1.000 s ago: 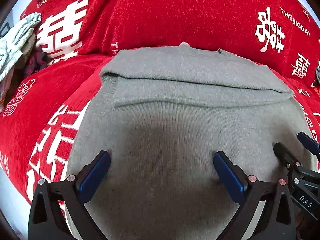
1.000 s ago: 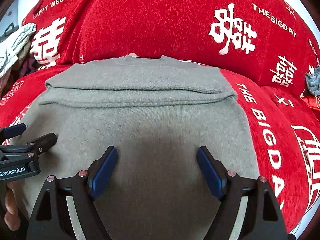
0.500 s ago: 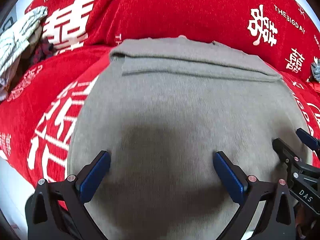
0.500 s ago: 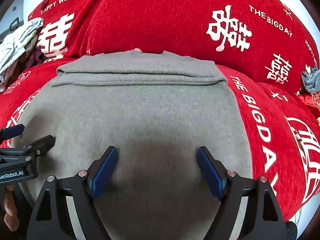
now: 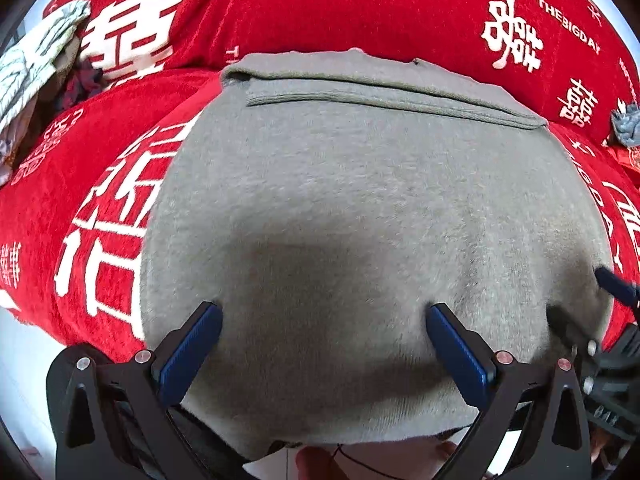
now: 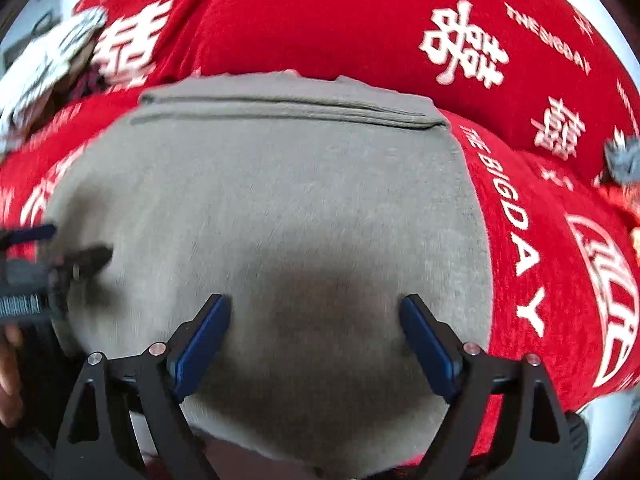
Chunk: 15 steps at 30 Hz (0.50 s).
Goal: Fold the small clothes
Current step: 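Move both tools to the sweater hem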
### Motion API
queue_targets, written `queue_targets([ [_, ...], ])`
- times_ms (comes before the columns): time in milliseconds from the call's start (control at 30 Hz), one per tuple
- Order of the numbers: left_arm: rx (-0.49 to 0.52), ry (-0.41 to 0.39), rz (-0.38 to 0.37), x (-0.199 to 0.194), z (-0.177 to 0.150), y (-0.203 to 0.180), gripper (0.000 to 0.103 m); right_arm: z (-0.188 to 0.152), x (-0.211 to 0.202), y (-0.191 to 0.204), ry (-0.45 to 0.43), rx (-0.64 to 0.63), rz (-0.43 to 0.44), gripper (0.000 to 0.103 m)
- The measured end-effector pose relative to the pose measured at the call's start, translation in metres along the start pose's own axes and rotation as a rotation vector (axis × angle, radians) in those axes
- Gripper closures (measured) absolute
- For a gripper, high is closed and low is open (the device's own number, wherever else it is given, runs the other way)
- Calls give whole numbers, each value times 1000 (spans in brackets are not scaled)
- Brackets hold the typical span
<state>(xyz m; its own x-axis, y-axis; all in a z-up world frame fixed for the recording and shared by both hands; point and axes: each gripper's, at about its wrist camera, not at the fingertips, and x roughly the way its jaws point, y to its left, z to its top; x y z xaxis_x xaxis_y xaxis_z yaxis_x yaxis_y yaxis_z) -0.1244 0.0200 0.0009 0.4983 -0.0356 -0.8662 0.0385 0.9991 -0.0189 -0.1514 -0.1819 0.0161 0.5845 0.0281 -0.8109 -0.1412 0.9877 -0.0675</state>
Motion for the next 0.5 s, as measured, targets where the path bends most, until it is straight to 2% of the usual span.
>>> queue_targets([
  [100,-71,-8,-5,-5,-1,21,0,-10,-6,-7,34,14,27,13],
  [233,-228,-38,6,-14,-7,68,0,-24,-17,-41,28,166,9,13],
  [300,-284,-10,-16,-11,-13,86,0,-31,-17,-60,40,248,-6,13],
  [367,-300,45,-44,0,-19,93,0,-39,-9,-75,93,325,6,13],
  [400,-296,68,-58,4,-22,92,0,-42,-8,-77,93,337,12,12],
  [500,-231,141,-125,17,-26,74,0,-41,-7,-68,107,299,-4,11],
])
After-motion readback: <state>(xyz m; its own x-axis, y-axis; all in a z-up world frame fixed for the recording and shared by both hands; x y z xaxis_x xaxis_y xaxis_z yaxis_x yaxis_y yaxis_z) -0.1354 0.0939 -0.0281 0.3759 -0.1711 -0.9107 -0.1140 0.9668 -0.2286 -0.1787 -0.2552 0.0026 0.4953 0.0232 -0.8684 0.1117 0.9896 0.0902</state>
